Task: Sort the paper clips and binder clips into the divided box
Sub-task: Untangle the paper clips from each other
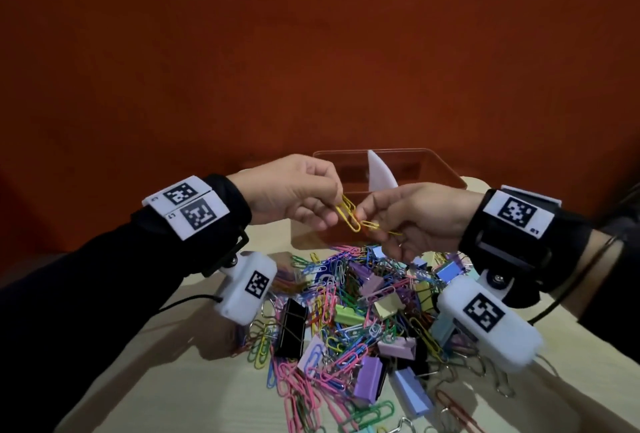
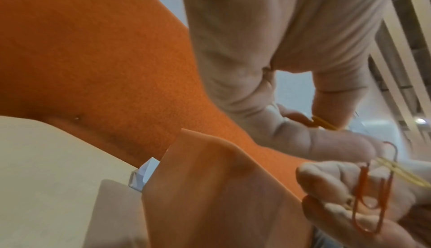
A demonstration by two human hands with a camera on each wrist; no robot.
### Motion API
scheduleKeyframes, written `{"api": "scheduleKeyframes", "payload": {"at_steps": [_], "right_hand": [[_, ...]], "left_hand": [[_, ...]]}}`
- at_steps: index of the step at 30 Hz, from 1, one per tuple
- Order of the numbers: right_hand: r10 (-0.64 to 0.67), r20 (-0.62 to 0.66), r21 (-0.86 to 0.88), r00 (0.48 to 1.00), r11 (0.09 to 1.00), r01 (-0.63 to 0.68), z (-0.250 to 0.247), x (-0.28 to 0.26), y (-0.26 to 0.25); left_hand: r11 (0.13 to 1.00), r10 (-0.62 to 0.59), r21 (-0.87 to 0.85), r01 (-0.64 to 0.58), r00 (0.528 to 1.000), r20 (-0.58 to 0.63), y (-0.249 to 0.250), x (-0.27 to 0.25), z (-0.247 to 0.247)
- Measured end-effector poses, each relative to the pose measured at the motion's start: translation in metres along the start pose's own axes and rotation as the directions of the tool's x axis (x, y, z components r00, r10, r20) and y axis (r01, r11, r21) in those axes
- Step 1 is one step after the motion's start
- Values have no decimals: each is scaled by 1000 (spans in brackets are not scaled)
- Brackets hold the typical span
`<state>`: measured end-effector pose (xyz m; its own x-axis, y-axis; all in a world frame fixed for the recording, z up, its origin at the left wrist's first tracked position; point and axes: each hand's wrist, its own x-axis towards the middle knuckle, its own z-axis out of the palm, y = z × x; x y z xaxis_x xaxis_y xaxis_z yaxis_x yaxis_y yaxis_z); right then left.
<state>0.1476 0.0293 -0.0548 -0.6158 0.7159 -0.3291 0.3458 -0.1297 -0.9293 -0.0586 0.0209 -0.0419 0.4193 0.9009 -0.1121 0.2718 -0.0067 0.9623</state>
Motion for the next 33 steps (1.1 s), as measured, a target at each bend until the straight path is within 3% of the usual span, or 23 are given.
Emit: {"api": "scheduleKeyframes", "payload": {"at_steps": [5,9,12,14,17,19,20,22,25,28,33], "right_hand": [[-95,-112,206,989,972,117,-4,7,-18],[-174,-364,114,915,967,229,-10,15,-40],[-226,-495,-54,839,972,230,-12,22,-48],[-276,-548,-261,790,953,152,-14,28,-46],[-458,-527,-617,716,786,49,-9,30,-36],[-584,-417,-777,696,627,61,-1,23,-32],[-606,-351,-834,714,549,57,5,19,-31],[-552,-214,-910,806,414,42,14,14,-28],[-353,-42,-943,935,322,79,25,14,-21],[-226,59,-953,972,278,122,35,15,-20],[-31,178,-981,984,72,180,56,12,-24]], "left_hand": [[992,48,-107,-70,980,-194,8,8,-12],[979,77,-148,-141,927,-367,13,23,-17],[988,113,-52,-147,905,-411,10,33,-14],[990,140,65,-124,905,-402,6,38,-11],[957,207,271,-101,895,-395,2,37,-8],[894,263,441,-80,891,-370,0,32,-7],[861,262,505,-63,906,-334,0,28,-7],[801,202,599,-22,951,-235,-2,21,-8],[707,112,707,22,983,-143,-5,11,-14],[603,4,796,60,997,-79,-12,1,-19],[446,-205,891,91,979,3,-29,-12,-25]]}}
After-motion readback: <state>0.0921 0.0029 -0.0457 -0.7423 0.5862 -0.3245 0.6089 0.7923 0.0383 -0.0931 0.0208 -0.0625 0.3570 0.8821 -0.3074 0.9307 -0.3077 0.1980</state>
